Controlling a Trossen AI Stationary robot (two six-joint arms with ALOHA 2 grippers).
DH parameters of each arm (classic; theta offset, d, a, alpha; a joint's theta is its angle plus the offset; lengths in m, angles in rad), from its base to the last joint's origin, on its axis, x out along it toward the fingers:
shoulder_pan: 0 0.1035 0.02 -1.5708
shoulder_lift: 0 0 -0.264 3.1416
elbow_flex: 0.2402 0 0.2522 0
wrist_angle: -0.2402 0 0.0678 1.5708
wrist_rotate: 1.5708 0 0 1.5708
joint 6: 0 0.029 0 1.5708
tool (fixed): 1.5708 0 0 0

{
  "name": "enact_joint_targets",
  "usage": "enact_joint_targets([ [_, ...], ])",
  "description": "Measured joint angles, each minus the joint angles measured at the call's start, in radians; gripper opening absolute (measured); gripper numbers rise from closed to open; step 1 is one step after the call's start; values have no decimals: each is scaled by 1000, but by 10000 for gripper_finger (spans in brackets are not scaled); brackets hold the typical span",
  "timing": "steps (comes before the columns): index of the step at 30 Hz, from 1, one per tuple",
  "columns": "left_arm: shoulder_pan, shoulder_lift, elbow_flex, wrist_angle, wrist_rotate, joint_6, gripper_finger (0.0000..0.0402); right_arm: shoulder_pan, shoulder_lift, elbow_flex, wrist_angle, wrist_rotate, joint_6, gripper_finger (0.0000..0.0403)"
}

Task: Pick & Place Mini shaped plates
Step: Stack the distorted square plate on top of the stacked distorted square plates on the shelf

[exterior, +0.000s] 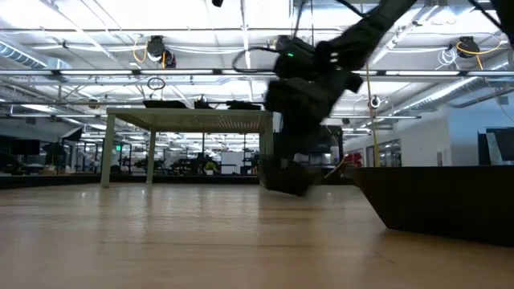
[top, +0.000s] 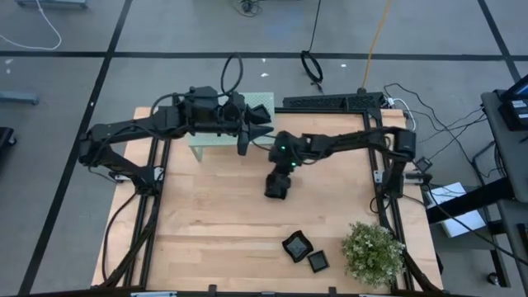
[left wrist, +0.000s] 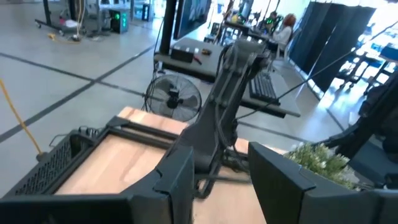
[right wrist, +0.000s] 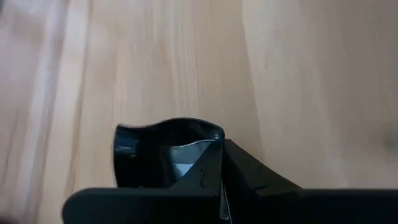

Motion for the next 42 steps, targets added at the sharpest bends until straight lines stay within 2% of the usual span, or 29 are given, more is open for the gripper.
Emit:
enact_joint_targets([
  [4,0,1,0,-7,0,-14,154,9,62,82,-7,3,0,0],
  [10,0,0,0,-11,0,-36,154,29,88,83,-2,2,14,9],
  [14,0,1,0,-17,0,-37,154,26,82,79,-12,4,14,41],
  [19,0,1,0,-29,0,-37,154,25,15,80,-59,2,12,96],
  [23,0,1,0,-104,2,-89,154,19,-83,79,-162,51,3,120],
  [30,-28,49,1,-382,2,-228,154,18,-299,71,-396,196,-112,114],
  [36,-73,132,1,-539,1,-368,154,13,-534,-86,-299,275,-117,102],
  [42,-119,248,1,-556,-9,-436,154,-15,-801,-347,-89,302,48,100],
])
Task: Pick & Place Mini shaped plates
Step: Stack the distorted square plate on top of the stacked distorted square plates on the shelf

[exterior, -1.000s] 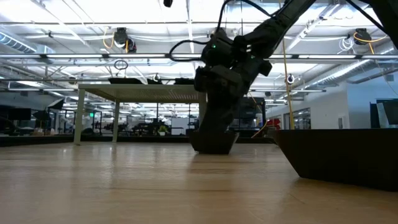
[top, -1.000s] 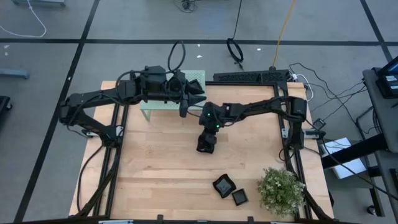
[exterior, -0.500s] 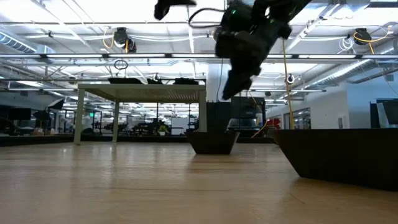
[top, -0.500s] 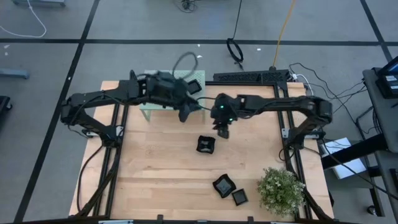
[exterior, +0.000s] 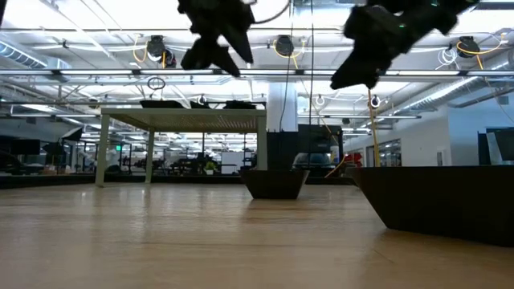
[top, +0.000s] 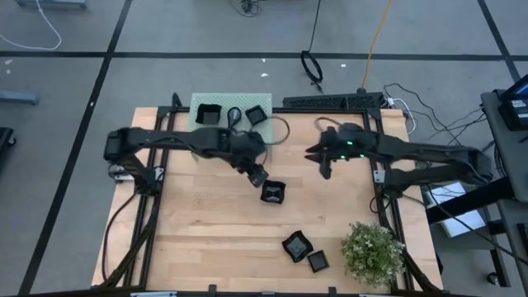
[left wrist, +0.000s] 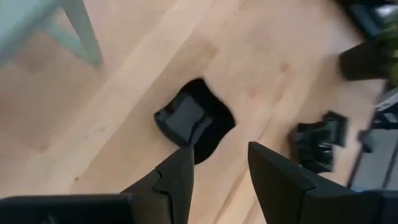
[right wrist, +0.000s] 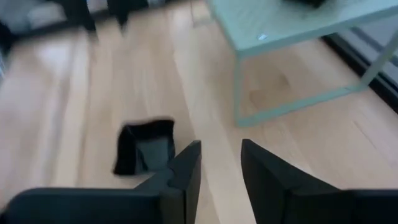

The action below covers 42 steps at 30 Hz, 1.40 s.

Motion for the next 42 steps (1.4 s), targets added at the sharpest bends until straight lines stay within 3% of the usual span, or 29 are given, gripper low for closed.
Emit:
enact_joint_targets([
  [9,-21,168,0,-20,-35,-138,154,-6,-349,-350,440,-11,202,106],
  [15,-22,263,0,-26,-52,-217,154,-5,-478,-467,547,-11,254,118],
  [25,-45,386,0,16,-49,-277,154,-5,-558,-536,555,-11,256,120],
  [42,-43,361,1,135,-41,-275,154,-5,-629,-540,680,-14,216,117],
])
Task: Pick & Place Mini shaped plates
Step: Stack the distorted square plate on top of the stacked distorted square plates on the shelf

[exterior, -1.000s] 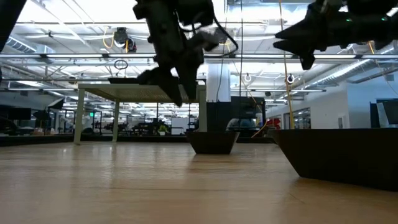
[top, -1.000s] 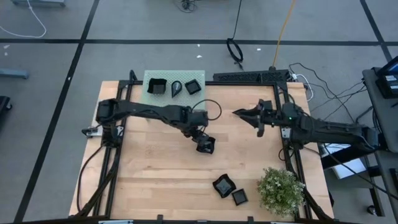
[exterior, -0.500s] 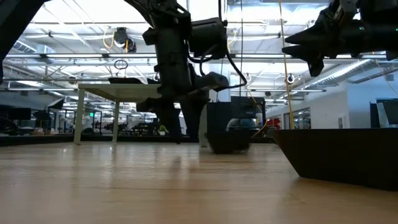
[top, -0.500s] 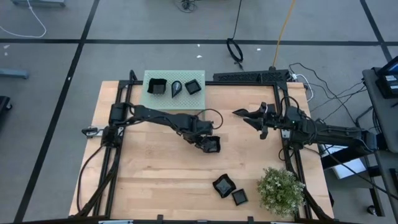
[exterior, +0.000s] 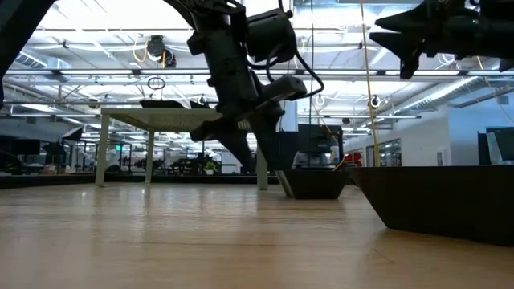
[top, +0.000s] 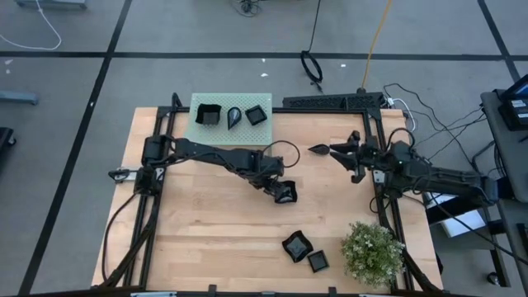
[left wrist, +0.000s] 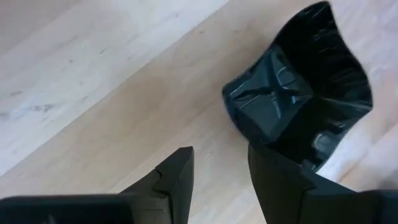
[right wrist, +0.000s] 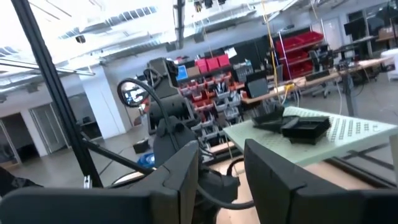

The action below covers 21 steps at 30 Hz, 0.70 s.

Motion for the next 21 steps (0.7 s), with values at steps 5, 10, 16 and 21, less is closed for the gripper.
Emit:
enact_joint_targets([
  [5,-1,0,0,54,0,-8,154,0,-39,0,-65,0,-12,116],
  [10,-1,0,0,120,-31,-17,154,0,-55,0,-100,2,-8,116],
  [16,0,16,-1,126,-96,-40,154,0,-55,0,-105,0,13,116],
  [21,0,40,-2,129,-103,-61,154,0,-55,0,-105,-39,14,116],
])
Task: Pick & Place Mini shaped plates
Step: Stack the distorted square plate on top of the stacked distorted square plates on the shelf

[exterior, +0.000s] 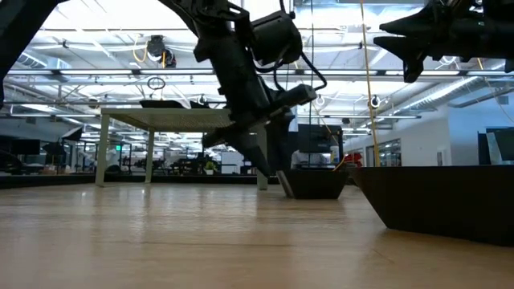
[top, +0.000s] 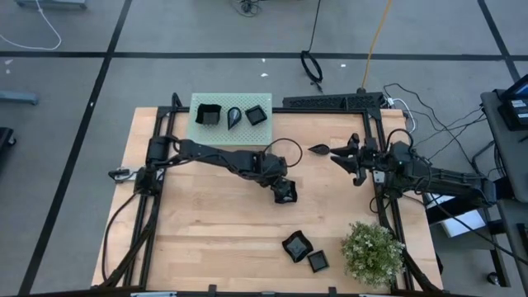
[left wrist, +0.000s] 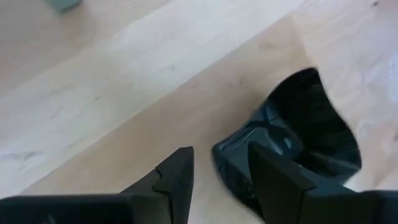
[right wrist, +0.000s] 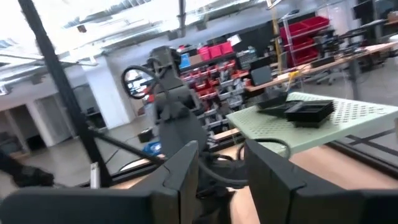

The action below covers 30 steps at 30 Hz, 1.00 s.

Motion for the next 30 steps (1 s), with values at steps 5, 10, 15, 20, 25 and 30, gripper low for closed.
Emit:
enact_joint_targets([
  [5,-7,23,1,33,22,-17,154,0,0,0,0,-69,51,116],
  [10,-15,39,0,46,23,-23,145,-1,1,0,-1,-63,139,116],
  [15,-15,40,-1,50,24,-24,77,-1,3,0,-1,-65,130,116],
  [20,-15,40,-1,103,75,-39,10,-1,3,0,-1,-64,130,116],
  [25,-15,24,-1,196,105,-62,5,-1,3,0,0,-65,130,116],
  [30,-8,-49,-1,241,60,-13,7,-1,3,0,0,-65,130,116],
])
